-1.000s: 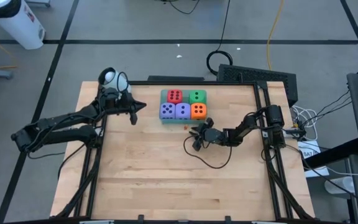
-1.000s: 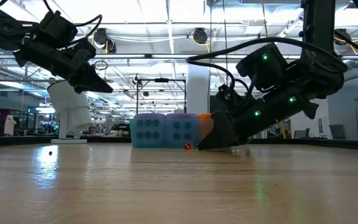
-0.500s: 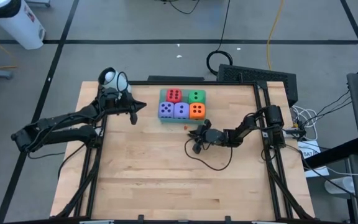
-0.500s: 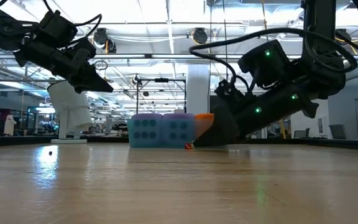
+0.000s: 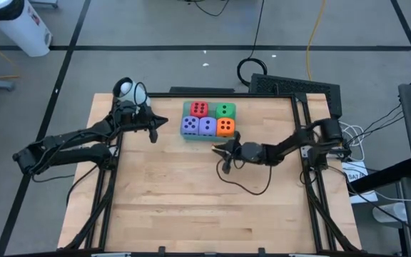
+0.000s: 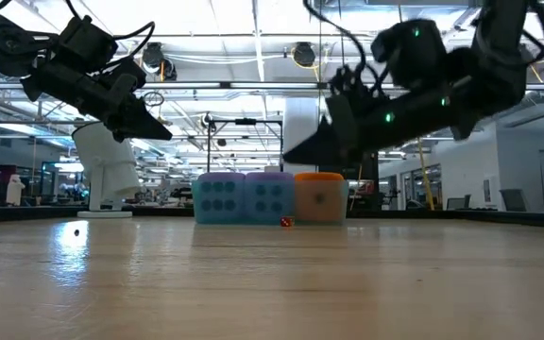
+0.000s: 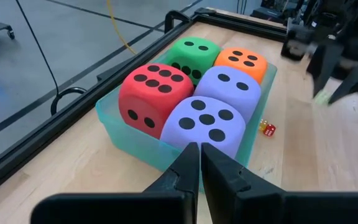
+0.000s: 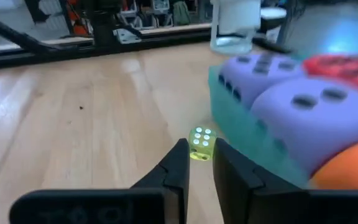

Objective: Pick & Place Dice
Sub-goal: Put the small green die into the blue bin, then put the small red die into the blue bin

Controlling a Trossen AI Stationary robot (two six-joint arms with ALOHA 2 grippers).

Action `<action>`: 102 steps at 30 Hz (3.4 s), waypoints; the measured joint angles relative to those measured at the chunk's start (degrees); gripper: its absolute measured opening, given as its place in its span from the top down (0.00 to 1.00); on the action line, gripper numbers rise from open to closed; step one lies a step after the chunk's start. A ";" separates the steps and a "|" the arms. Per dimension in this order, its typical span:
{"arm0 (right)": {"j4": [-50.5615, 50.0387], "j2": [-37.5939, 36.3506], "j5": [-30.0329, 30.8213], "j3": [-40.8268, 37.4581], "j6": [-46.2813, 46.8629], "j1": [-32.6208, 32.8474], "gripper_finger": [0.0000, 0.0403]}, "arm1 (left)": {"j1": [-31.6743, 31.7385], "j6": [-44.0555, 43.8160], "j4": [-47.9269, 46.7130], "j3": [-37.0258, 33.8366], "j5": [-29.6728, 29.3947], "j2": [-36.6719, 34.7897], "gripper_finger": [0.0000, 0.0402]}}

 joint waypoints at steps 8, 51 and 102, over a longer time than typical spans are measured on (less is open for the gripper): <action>-13.96 -14.17 1.91 0.60 -10.00 -8.26 0.89 | 0.00 0.02 0.02 0.00 -0.02 -0.01 0.94; -36.11 -3.18 -17.30 26.16 -12.58 -27.08 0.47 | -0.72 0.98 1.11 0.02 -0.55 0.07 0.94; -12.82 -57.65 3.67 -29.83 -7.39 -6.78 1.00 | 0.66 1.98 -14.40 0.04 1.23 -24.13 0.94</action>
